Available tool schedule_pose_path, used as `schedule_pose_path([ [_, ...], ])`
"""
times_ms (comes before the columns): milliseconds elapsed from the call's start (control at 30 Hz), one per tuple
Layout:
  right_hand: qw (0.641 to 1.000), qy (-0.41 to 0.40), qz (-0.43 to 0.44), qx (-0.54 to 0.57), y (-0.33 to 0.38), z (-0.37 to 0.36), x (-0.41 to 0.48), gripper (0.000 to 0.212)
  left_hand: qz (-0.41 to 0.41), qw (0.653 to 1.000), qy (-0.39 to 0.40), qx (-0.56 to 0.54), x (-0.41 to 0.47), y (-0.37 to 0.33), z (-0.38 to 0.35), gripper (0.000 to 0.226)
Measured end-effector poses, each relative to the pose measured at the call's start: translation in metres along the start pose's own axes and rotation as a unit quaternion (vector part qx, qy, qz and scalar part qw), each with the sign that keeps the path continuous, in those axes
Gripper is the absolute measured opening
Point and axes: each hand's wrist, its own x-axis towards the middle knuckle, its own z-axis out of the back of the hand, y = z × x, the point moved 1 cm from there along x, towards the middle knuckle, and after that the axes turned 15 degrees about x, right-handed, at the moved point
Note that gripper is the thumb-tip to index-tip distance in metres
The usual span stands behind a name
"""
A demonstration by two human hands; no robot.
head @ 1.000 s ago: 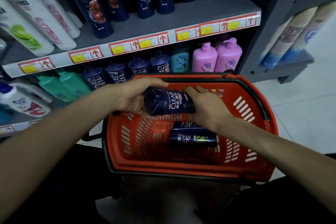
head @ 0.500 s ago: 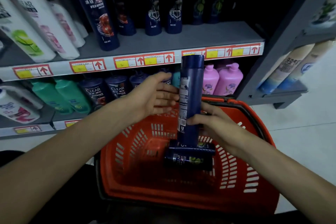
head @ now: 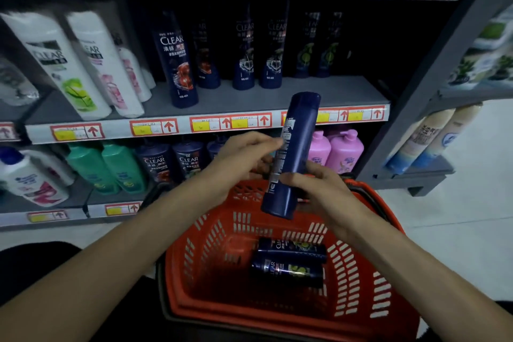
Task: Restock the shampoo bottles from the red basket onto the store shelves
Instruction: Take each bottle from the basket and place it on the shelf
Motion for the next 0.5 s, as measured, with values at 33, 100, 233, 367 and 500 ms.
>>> schedule_pose_path([
  [33,0.999,-0.015,0.023,-0.020,0.004,-0.005,0.000,0.040,-0.027,0.999,-0.013,0.027,-0.003,-0.002,0.001,0.024],
  [100,0.995,-0.048,0.067,-0.057,0.010,-0.013,0.003,0.045,-0.072,0.995,-0.037,0.056,-0.008,-0.006,0.003,0.018],
  [233,0.954,-0.101,0.162,-0.230,0.017,-0.022,0.016,0.071,-0.083,0.994,-0.052,0.053,-0.005,-0.011,-0.001,0.038],
  [367,0.904,-0.133,0.239,-0.329,0.019,-0.039,0.024,0.070,-0.072,0.992,-0.100,0.036,0.009,-0.011,0.004,0.053],
  [500,0.893,-0.113,0.253,-0.354,0.027,-0.052,0.030,0.072,-0.069,0.990,-0.121,-0.014,0.021,-0.014,0.020,0.034],
])
